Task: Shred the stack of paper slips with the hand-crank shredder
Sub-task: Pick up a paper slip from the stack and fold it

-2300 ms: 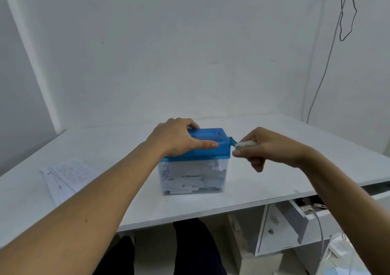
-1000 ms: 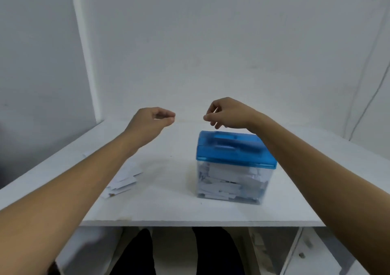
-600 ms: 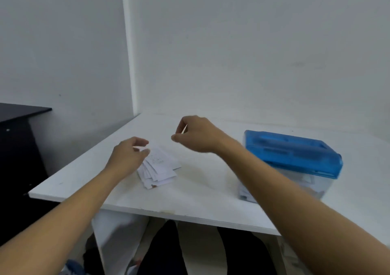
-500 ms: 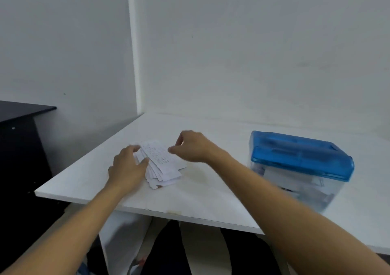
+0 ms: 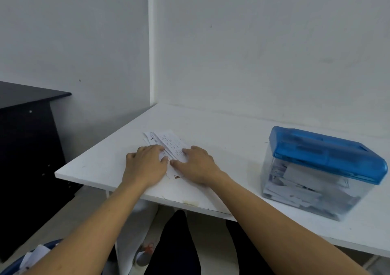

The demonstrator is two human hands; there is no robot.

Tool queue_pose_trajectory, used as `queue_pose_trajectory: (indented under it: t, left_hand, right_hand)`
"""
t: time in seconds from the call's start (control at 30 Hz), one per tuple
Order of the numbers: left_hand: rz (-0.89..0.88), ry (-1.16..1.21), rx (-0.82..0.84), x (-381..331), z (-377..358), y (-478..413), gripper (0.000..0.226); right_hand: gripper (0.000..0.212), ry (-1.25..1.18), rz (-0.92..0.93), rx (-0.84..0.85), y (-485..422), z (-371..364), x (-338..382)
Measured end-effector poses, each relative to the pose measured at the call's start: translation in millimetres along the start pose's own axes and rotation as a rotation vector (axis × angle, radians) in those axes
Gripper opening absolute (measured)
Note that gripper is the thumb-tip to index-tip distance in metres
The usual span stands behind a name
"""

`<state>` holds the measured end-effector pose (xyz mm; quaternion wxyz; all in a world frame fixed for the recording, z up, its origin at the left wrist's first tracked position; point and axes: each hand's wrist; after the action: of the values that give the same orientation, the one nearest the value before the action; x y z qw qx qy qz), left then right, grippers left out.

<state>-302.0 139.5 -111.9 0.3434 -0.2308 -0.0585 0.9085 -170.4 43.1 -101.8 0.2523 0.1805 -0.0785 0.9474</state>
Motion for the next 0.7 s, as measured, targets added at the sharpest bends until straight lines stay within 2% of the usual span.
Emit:
queue_pose_trajectory:
  t: [0.23, 0.43, 0.57, 0.7]
  left_hand:
    - [-0.004, 0.011, -0.025, 0, 0, 1, 0.04]
    - [-0.003, 0.016, -0.026, -1, 1, 2, 0.039]
    - [-0.003, 0.009, -0.027, -2, 1, 3, 0.038]
    - [-0.012, 0.019, -0.018, 0, 1, 4, 0.04]
  right_hand:
    - [0.057, -0.014, 0.006, -0.009, 2, 6, 1]
    - [0.055, -0.035, 0.006, -0.011, 12, 16, 1]
    - [0.035, 0.104, 0.017, -0.048, 12, 19, 5]
    - [0.036, 0.299, 0.036, -0.154, 14, 25, 8]
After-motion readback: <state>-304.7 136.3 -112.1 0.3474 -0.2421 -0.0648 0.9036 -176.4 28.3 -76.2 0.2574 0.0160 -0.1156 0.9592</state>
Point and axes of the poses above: each hand's wrist, its own y-axis away from the middle knuckle, its own z-axis out of the back of the hand, x = y × z
